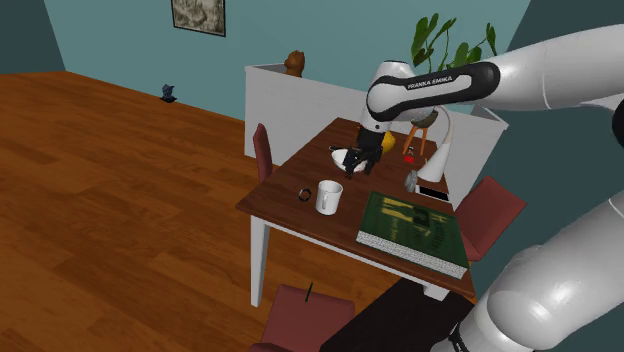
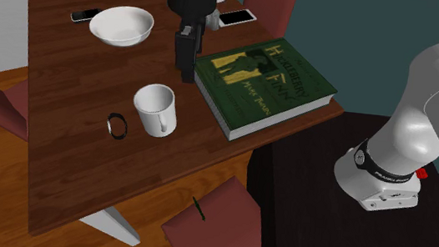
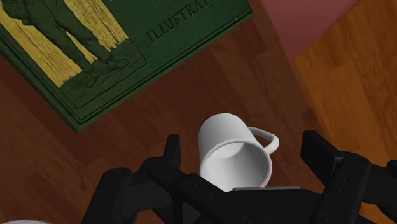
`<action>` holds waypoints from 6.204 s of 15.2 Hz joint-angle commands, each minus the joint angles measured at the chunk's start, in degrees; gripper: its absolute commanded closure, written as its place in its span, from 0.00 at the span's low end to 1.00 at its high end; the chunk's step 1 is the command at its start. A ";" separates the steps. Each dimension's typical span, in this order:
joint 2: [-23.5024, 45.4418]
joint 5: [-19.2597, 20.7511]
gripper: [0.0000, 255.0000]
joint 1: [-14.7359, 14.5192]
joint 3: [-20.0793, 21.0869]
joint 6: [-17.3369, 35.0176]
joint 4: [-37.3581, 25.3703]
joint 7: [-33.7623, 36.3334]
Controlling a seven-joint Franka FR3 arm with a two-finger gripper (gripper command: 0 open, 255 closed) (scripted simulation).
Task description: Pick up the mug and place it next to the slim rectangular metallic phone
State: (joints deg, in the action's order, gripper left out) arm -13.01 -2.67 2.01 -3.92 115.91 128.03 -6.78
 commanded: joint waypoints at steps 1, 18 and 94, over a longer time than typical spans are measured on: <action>4.23 -0.43 0.00 0.17 -0.48 2.40 -1.73 -0.71; 21.66 -3.30 0.00 0.54 -0.95 13.54 -7.44 -2.87; 10.83 0.23 1.00 17.76 -21.37 -13.08 -21.16 -37.34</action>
State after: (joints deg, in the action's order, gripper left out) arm -2.89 -2.22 19.18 -24.60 103.34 107.98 -42.72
